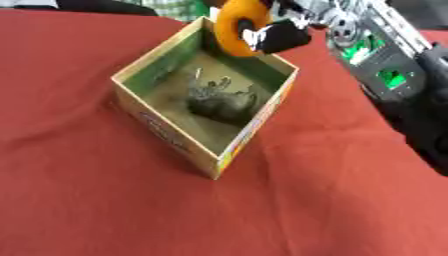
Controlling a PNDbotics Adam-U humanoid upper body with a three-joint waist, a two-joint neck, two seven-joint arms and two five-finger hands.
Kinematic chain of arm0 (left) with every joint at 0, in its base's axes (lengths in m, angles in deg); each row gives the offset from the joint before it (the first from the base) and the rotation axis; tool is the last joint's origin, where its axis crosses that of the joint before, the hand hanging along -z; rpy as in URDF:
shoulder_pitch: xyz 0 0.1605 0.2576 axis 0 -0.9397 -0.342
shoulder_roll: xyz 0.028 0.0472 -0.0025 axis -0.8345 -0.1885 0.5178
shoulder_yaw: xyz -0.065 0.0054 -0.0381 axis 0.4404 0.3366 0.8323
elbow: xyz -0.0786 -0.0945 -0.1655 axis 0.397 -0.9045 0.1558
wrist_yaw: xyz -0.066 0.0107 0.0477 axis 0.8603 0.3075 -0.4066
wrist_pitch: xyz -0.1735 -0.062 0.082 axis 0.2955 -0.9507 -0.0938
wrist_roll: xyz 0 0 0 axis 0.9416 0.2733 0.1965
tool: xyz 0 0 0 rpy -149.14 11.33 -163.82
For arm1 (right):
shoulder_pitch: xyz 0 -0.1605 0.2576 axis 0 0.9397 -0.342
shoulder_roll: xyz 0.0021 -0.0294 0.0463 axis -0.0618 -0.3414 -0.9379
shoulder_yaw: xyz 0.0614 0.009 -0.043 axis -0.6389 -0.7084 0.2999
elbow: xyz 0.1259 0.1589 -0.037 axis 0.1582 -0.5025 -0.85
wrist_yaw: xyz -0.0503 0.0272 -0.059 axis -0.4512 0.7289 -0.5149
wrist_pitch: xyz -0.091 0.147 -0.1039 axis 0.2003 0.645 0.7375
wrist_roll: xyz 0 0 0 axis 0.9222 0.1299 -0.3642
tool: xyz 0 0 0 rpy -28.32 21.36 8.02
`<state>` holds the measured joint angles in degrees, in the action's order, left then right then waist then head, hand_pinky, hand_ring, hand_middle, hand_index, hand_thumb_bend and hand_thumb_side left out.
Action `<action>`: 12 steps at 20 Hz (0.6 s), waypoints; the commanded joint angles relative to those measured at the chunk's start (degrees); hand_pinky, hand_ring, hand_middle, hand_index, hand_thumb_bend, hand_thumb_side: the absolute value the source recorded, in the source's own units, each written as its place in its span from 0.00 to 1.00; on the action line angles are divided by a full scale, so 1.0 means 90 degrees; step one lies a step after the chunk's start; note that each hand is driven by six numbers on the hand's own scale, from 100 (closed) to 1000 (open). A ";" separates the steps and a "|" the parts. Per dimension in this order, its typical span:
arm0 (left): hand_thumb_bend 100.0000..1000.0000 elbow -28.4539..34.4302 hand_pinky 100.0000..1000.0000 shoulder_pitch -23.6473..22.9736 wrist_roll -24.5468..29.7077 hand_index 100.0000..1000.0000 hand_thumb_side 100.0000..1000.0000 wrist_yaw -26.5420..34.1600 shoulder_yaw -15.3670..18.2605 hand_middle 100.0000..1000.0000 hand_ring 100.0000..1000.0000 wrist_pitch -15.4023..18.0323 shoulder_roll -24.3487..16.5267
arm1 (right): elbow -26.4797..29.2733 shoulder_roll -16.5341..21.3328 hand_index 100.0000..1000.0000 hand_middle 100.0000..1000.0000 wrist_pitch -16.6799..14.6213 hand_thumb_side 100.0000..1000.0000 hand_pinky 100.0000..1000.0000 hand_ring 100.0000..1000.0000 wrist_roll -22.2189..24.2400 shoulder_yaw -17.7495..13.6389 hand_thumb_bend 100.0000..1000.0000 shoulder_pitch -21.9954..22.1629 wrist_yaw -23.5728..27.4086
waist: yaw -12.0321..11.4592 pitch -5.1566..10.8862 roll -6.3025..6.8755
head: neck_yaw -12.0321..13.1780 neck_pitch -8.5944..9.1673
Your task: Pick up objects on the table and place them in the box.
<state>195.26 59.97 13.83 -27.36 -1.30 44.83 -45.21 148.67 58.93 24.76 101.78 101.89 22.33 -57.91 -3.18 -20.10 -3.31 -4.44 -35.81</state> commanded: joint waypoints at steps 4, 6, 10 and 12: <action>0.00 0.0117 0.63 0.0103 0.0062 0.91 0.84 0.0025 0.0004 0.82 0.80 0.0005 -0.0128 | -0.0336 0.0057 0.79 0.63 -0.0446 0.31 0.61 0.74 0.0032 0.0264 0.00 -0.0041 -0.0031 | -0.0024 0.0119 0.0040 | -0.0012 0.0078; 0.00 0.0117 0.63 0.0104 0.0079 0.91 0.84 0.0031 0.0001 0.82 0.80 0.0003 -0.0121 | -0.0425 0.0044 0.79 0.65 -0.0507 0.31 0.62 0.75 0.0105 0.0300 0.00 -0.0014 -0.0047 | -0.0023 0.0114 0.0043 | -0.0006 0.0081; 0.00 0.0117 0.63 0.0104 0.0101 0.91 0.84 0.0031 -0.0003 0.82 0.80 -0.0016 -0.0112 | -0.0593 0.0003 0.79 0.67 -0.0562 0.28 0.63 0.76 0.0218 0.0325 0.00 0.0014 -0.0018 | -0.0021 0.0107 0.0055 | 0.0001 0.0071; 0.00 0.0117 0.63 0.0102 0.0115 0.91 0.84 0.0027 -0.0003 0.82 0.80 -0.0024 -0.0105 | -0.0732 -0.0042 0.82 0.71 -0.0536 0.23 0.66 0.79 0.0282 0.0284 0.00 0.0011 0.0033 | -0.0023 0.0105 0.0062 | 0.0001 0.0059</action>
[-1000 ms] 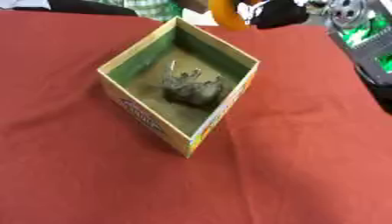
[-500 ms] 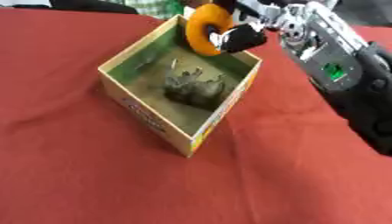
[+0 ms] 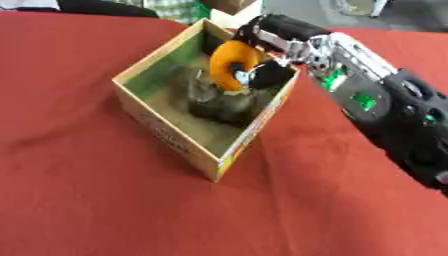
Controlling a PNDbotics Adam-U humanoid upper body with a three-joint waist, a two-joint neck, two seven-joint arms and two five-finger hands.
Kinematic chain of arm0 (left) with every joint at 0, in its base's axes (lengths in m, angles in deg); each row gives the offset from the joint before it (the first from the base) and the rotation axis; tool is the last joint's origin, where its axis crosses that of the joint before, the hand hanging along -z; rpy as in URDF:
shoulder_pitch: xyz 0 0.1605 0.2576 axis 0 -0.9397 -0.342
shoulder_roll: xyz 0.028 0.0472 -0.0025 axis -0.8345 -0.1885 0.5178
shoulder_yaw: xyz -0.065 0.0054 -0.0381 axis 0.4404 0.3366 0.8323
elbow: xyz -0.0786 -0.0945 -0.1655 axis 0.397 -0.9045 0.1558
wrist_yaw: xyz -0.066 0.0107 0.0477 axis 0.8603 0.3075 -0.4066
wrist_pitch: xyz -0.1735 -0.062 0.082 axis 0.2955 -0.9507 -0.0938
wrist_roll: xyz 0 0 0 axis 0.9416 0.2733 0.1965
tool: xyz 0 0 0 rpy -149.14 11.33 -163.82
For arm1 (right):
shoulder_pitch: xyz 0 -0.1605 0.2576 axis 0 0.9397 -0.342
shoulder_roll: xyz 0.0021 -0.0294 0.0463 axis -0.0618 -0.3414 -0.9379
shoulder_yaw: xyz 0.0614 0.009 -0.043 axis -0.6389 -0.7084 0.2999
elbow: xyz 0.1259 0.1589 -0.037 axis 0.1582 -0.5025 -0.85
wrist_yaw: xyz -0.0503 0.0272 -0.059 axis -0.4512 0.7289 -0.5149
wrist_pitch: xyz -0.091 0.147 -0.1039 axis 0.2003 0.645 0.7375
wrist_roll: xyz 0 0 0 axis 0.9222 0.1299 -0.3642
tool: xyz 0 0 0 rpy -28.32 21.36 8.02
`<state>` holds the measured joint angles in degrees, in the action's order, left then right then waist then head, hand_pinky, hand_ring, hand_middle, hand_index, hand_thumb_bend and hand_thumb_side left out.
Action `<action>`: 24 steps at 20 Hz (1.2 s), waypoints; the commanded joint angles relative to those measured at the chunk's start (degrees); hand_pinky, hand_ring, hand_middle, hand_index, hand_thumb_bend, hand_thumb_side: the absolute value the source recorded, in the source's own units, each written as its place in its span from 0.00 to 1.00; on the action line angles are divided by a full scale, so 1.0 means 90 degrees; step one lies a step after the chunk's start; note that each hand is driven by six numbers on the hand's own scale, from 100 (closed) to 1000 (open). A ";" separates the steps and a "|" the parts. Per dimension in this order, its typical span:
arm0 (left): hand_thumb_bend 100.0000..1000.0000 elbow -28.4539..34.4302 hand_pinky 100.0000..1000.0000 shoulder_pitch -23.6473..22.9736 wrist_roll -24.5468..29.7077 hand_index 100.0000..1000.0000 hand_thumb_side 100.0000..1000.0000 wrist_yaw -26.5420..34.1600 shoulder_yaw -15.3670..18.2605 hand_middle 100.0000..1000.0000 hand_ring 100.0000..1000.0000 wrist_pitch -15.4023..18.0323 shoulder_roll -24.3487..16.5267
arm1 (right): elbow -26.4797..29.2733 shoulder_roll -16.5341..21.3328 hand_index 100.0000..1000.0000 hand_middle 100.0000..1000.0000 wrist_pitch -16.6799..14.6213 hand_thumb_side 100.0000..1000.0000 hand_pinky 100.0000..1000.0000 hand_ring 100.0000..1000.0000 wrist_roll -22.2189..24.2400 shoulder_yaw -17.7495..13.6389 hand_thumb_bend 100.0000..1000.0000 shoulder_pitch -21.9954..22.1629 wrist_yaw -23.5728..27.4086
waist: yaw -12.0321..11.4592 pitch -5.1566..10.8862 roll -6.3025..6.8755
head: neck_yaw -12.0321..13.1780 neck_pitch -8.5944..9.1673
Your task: Pick up objects on the table and place them in the box.
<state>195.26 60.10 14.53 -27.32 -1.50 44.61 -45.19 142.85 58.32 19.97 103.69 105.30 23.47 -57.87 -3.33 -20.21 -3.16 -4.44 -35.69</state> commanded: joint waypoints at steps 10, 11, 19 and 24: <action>0.00 0.0117 0.63 0.0052 0.0059 0.91 0.83 0.0025 0.0034 0.82 0.80 -0.0025 -0.0084 | -0.0517 -0.0086 0.94 0.84 -0.0032 0.31 0.77 0.90 0.0866 -0.0382 0.00 -0.0210 -0.0017 | 0.0008 0.0131 0.0039 | 0.0055 -0.0003; 0.00 0.0117 0.63 0.0051 0.0062 0.91 0.83 0.0028 0.0032 0.82 0.80 -0.0027 -0.0083 | -0.0506 -0.0082 0.95 0.85 -0.0036 0.31 0.77 0.90 0.0910 -0.0392 0.00 -0.0215 -0.0038 | 0.0011 0.0135 0.0038 | 0.0060 -0.0004; 0.00 0.0117 0.63 0.0034 0.0059 0.91 0.83 0.0041 0.0038 0.82 0.80 -0.0029 -0.0084 | -0.0217 -0.0015 0.98 0.86 0.0059 0.41 0.78 0.90 0.0929 -0.0558 0.10 -0.0242 -0.0031 | 0.0051 0.0190 0.0050 | 0.0068 -0.0015; 0.00 0.0117 0.63 0.0021 0.0054 0.91 0.83 0.0039 0.0041 0.82 0.80 -0.0028 -0.0093 | 0.0218 0.0120 0.99 0.85 0.0185 0.45 0.78 0.89 0.0708 -0.0688 0.18 -0.0254 0.0009 | 0.0085 0.0229 0.0073 | 0.0078 -0.0043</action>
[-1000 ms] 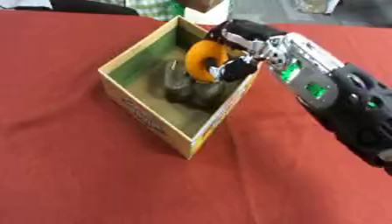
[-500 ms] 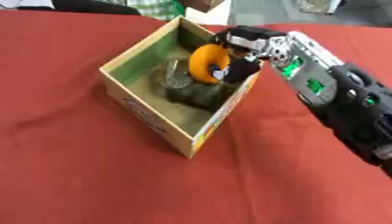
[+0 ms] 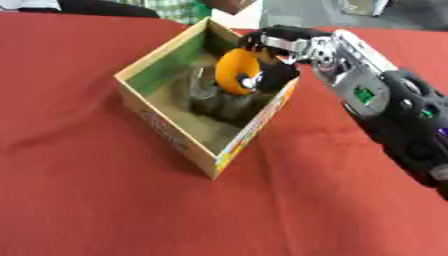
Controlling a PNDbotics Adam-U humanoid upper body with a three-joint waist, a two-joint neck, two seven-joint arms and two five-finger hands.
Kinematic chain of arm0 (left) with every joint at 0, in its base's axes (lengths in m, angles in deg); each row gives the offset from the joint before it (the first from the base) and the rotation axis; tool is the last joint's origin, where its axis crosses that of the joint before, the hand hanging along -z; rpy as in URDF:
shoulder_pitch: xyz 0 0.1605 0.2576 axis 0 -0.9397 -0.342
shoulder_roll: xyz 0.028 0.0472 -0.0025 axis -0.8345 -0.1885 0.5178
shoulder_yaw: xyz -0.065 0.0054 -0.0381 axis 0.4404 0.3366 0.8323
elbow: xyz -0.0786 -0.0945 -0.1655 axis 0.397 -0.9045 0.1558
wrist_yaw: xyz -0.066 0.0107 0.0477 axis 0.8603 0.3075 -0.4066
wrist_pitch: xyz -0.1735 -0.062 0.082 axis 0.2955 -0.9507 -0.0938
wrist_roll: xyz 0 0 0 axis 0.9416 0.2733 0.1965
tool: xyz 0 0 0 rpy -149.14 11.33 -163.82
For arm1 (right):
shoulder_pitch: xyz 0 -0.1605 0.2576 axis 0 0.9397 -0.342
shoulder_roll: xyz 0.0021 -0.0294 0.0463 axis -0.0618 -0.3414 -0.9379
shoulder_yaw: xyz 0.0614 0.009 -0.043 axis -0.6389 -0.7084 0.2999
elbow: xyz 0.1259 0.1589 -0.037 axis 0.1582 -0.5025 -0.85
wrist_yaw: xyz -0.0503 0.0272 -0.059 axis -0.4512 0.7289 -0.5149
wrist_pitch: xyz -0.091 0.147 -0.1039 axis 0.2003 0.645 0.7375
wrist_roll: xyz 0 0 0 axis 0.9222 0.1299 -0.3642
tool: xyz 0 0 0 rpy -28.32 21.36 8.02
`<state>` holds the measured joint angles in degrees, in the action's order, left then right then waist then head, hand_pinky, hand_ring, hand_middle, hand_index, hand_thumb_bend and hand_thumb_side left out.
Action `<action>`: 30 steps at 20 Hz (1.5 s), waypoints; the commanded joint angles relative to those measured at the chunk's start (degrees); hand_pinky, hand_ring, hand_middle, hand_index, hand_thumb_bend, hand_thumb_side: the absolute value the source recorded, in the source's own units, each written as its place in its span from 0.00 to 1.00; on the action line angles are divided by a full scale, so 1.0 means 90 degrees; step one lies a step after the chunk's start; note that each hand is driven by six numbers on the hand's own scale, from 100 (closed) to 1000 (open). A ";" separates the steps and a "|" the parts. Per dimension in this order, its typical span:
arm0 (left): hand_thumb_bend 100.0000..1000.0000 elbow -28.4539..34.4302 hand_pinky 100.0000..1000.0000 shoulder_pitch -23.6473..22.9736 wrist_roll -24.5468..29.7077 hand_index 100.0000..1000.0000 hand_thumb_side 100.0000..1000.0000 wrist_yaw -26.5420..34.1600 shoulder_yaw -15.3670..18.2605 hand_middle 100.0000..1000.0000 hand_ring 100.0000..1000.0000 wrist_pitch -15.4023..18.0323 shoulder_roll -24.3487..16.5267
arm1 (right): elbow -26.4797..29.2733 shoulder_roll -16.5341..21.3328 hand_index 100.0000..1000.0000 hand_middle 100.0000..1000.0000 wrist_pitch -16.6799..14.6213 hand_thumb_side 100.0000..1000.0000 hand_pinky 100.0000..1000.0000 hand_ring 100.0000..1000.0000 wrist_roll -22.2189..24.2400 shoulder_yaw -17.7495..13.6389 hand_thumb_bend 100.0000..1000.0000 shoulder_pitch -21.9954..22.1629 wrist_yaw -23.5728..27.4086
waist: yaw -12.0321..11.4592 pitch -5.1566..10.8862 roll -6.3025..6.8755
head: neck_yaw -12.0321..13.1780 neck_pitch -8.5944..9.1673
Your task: Pick up objects on the table and place them in the box.
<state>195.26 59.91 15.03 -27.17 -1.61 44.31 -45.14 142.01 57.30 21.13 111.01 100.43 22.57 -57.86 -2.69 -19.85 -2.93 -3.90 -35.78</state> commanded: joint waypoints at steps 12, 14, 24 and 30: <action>0.00 0.0117 0.63 -0.0017 -0.0030 0.91 0.83 0.0022 0.0079 0.82 0.80 0.0003 -0.0109 | 0.1914 0.0809 0.99 0.84 0.0492 0.51 0.77 0.88 -0.0366 -0.0640 0.19 0.0158 0.0484 | 0.0118 0.0215 0.0125 | 0.0000 -0.0200; 0.00 0.0117 0.63 -0.0019 -0.0043 0.91 0.83 0.0025 0.0087 0.82 0.80 0.0004 -0.0106 | 0.2145 0.0891 0.99 0.83 0.0596 0.52 0.77 0.87 -0.0418 -0.0715 0.17 0.0243 0.0615 | 0.0128 0.0209 0.0148 | -0.0011 -0.0203; 0.00 0.0117 0.63 -0.0121 -0.0284 0.90 0.83 0.0033 0.0181 0.81 0.79 0.0113 -0.0098 | 0.4403 0.1491 0.92 0.74 0.0678 0.67 0.70 0.80 -0.2244 -0.1771 0.00 0.1436 0.1936 | 0.0234 0.0153 0.0287 | -0.0013 -0.0141; 0.00 0.0117 0.59 -0.0272 -0.0727 0.89 0.83 0.0252 0.0252 0.79 0.76 0.0368 -0.0061 | 0.4454 0.1511 0.85 0.70 -0.0003 0.72 0.68 0.80 -0.3952 -0.2153 0.00 0.2182 0.2841 | 0.0308 0.0149 0.0388 | 0.0038 -0.0105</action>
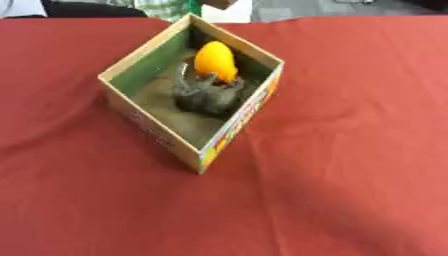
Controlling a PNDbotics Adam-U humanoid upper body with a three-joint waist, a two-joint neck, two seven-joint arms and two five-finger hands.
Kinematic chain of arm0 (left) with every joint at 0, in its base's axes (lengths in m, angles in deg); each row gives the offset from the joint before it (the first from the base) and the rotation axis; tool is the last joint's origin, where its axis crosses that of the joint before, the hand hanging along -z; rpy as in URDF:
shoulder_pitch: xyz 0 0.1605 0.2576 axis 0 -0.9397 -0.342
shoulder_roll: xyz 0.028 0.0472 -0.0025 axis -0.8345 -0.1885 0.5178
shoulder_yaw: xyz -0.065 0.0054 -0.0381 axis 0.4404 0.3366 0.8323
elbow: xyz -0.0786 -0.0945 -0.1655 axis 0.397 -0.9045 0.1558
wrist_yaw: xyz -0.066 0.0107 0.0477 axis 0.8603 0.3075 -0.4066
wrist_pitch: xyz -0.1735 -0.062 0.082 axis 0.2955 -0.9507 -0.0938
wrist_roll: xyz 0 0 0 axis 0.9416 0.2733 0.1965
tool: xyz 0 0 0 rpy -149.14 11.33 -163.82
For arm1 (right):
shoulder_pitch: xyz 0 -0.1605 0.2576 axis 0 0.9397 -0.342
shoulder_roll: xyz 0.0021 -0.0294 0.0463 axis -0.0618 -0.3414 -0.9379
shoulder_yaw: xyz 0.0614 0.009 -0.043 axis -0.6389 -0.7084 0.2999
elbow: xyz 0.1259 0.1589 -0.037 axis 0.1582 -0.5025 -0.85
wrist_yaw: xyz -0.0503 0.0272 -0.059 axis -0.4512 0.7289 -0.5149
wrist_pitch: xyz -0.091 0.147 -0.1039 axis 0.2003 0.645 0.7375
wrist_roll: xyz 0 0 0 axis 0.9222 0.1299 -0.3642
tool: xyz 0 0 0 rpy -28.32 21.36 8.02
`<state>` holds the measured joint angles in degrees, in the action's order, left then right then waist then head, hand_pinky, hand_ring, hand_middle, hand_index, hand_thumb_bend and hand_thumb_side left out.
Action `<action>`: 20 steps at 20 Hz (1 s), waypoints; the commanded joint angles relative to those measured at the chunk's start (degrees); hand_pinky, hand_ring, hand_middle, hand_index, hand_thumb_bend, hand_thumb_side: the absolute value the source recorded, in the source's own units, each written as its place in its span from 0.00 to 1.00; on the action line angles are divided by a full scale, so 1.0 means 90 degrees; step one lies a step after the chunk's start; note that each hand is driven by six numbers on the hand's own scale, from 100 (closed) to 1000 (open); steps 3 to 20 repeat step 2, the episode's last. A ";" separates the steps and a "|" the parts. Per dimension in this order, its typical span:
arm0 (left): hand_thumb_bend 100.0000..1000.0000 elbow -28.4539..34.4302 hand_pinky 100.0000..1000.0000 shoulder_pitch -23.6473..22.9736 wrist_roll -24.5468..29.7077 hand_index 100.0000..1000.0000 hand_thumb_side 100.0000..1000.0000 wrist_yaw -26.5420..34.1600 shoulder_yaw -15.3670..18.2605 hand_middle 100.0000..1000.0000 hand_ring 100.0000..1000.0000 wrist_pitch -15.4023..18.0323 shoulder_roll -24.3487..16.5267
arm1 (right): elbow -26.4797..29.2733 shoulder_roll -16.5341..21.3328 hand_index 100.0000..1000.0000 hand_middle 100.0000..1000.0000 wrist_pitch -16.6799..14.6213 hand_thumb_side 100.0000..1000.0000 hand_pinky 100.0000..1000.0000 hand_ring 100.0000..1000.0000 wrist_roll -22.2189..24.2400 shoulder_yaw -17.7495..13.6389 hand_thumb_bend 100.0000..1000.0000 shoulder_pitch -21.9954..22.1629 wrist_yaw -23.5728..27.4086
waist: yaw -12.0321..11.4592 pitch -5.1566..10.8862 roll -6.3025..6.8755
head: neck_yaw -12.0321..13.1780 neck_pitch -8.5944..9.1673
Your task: Pick up objects on the table and place them in the box.
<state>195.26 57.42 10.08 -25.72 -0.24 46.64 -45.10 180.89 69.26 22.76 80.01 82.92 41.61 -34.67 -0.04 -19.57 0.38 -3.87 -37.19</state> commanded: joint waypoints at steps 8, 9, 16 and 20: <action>0.00 0.0117 0.59 -0.0074 -0.0318 0.89 0.84 0.0150 0.0121 0.79 0.75 0.0264 -0.0057 | 0.0134 0.0143 0.83 0.68 -0.0300 0.73 0.67 0.78 -0.0868 -0.0273 0.00 0.0292 0.0433 | 0.0048 0.0132 0.0058 | 0.0063 0.0043; 0.00 0.0117 0.59 -0.0074 -0.0318 0.89 0.84 0.0150 0.0121 0.79 0.75 0.0264 -0.0057 | 0.0134 0.0143 0.83 0.68 -0.0300 0.73 0.67 0.78 -0.0868 -0.0273 0.00 0.0292 0.0433 | 0.0048 0.0132 0.0058 | 0.0063 0.0043; 0.00 0.0117 0.59 -0.0074 -0.0318 0.89 0.84 0.0150 0.0121 0.79 0.75 0.0264 -0.0057 | 0.0134 0.0143 0.83 0.68 -0.0300 0.73 0.67 0.78 -0.0868 -0.0273 0.00 0.0292 0.0433 | 0.0048 0.0132 0.0058 | 0.0063 0.0043; 0.00 0.0117 0.59 -0.0074 -0.0318 0.89 0.84 0.0150 0.0121 0.79 0.75 0.0264 -0.0057 | 0.0134 0.0143 0.83 0.68 -0.0300 0.73 0.67 0.78 -0.0868 -0.0273 0.00 0.0292 0.0433 | 0.0048 0.0132 0.0058 | 0.0063 0.0043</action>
